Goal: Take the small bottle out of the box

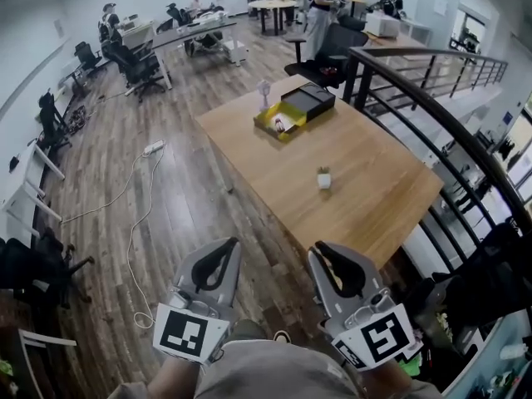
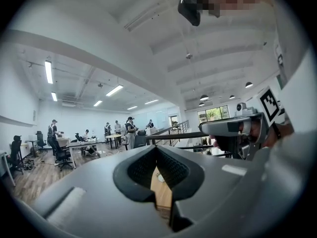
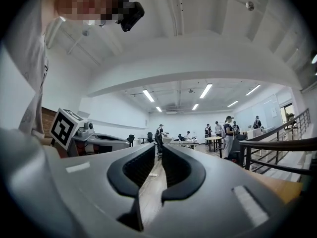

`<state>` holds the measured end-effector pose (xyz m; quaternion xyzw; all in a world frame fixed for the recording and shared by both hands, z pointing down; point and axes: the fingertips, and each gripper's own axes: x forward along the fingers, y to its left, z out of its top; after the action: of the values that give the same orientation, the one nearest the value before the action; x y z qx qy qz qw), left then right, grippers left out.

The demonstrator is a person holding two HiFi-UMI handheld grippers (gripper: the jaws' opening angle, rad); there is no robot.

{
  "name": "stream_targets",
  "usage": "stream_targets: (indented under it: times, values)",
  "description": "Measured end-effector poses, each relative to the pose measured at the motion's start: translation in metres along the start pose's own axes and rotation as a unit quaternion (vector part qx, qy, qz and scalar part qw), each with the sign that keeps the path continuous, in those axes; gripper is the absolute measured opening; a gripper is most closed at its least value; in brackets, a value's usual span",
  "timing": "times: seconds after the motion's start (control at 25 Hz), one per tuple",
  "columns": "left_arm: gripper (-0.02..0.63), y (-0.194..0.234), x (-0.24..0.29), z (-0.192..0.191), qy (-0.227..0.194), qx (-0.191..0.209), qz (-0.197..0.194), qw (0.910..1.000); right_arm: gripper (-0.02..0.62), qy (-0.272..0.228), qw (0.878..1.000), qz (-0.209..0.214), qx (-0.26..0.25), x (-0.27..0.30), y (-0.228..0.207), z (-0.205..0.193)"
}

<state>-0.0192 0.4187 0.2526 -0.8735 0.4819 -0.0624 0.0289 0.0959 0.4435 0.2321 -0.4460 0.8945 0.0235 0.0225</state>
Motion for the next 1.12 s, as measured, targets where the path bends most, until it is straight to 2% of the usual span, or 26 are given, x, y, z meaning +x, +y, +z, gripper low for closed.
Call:
stream_targets:
  times: [0.04,0.12,0.2,0.56,0.64,0.88,1.12]
  values:
    - [0.0,0.003,-0.001,0.0,0.001,0.0,0.003,1.0,0.04,-0.005,1.0,0.005,0.001,0.003,0.003,0.001]
    - [0.001,0.011,-0.004,-0.001,0.003,-0.001,0.009,1.0,0.18,-0.013,1.0,0.013,0.007,0.01,0.008,0.004]
    - [0.0,0.021,-0.005,-0.002,0.003,-0.001,0.016,0.9999,0.216,-0.014,1.0,0.019,0.006,0.019,0.01,0.004]
    - [0.0,0.087,0.005,-0.008,-0.006,0.003,0.043,0.999,0.218,0.003,1.0,0.029,0.004,0.079,0.014,-0.006]
    - [0.0,0.103,0.014,-0.01,-0.009,0.006,0.043,0.999,0.218,0.001,1.0,0.028,0.01,0.096,0.011,-0.008]
    - [0.0,0.156,0.051,-0.021,0.005,-0.022,0.036,0.9991,0.216,0.007,1.0,0.02,0.015,0.16,-0.006,-0.016]
    - [0.0,0.218,0.088,-0.015,-0.005,-0.021,0.021,0.9995,0.216,0.02,1.0,0.01,0.008,0.231,-0.016,-0.014]
